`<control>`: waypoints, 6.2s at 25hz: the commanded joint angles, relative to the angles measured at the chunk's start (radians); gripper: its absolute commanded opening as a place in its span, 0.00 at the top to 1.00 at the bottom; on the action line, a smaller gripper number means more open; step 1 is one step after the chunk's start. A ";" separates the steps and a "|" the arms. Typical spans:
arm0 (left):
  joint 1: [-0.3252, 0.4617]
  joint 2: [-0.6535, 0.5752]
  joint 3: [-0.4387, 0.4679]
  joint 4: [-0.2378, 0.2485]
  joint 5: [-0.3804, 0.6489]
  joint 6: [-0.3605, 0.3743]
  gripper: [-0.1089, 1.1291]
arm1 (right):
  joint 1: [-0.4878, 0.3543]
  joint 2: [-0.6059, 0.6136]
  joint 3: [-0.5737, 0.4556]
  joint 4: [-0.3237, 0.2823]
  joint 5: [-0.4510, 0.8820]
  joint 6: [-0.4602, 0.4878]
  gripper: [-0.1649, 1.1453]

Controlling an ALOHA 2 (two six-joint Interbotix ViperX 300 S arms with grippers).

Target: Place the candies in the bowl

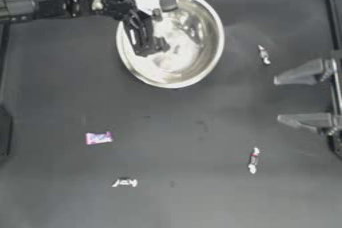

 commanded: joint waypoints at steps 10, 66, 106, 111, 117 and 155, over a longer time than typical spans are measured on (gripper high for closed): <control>-0.018 -0.235 0.061 -0.002 -0.018 0.003 0.14 | -0.420 -0.005 -0.152 0.152 0.411 0.021 0.13; -0.193 -0.647 0.479 -0.018 -0.253 -0.140 0.14 | -0.558 0.828 -0.479 -0.311 0.804 0.591 0.16; -0.204 -0.669 0.514 -0.020 -0.253 -0.141 0.14 | -0.549 0.973 -0.495 -0.377 0.750 0.719 0.17; -0.202 -0.680 0.523 -0.020 -0.256 -0.143 0.14 | -0.545 0.980 -0.495 -0.380 0.750 0.733 0.26; -0.204 -0.686 0.528 -0.020 -0.256 -0.143 0.14 | -0.537 0.986 -0.495 -0.377 0.758 0.738 0.38; -0.204 -0.686 0.532 -0.025 -0.261 -0.143 0.14 | -0.351 0.813 -0.756 -0.425 0.646 0.724 0.47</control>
